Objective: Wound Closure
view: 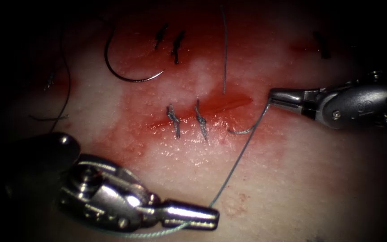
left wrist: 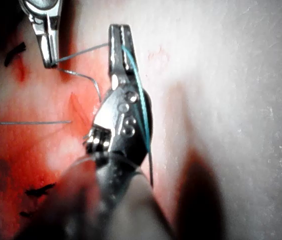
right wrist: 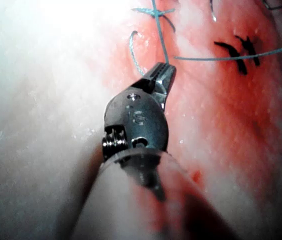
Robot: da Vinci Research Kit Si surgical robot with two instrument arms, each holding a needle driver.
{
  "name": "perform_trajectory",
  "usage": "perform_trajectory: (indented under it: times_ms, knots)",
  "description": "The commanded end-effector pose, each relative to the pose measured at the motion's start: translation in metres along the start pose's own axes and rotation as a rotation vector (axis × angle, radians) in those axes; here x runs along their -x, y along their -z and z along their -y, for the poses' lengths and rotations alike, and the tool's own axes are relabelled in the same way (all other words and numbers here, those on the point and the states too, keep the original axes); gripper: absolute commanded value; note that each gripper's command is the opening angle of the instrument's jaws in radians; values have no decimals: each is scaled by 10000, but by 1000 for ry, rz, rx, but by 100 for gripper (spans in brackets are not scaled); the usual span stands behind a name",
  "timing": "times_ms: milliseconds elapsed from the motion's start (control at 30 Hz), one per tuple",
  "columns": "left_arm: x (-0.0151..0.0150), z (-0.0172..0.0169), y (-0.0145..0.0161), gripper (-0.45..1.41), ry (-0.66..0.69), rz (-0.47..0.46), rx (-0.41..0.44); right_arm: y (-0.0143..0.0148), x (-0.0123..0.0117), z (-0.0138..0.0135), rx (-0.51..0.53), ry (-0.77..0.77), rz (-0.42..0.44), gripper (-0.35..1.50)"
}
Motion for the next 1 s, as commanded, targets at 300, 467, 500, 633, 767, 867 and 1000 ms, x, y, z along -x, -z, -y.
perform_trajectory:
  times_ms: [300,467,500,633,767,867,1000]
  knots:
    - [21,26,36,-45,4,134,-191,13,-30,20,-60,-244,-40,119]
    - [28,26,50,-45,12,201,-228,26,-48,23,-65,-306,-44,146]
    - [28,25,53,-45,14,214,-231,28,-51,23,-63,-308,-45,148]
    - [23,18,64,-45,19,251,-237,41,-65,15,-73,-324,-45,148]
    - [20,15,74,-45,19,280,-253,53,-72,-9,-45,-338,-4,148]
    - [20,13,79,-45,18,309,-265,56,-72,-32,-29,-337,-2,148]
    - [21,13,81,-45,19,312,-265,52,-70,-45,-29,-348,0,140]
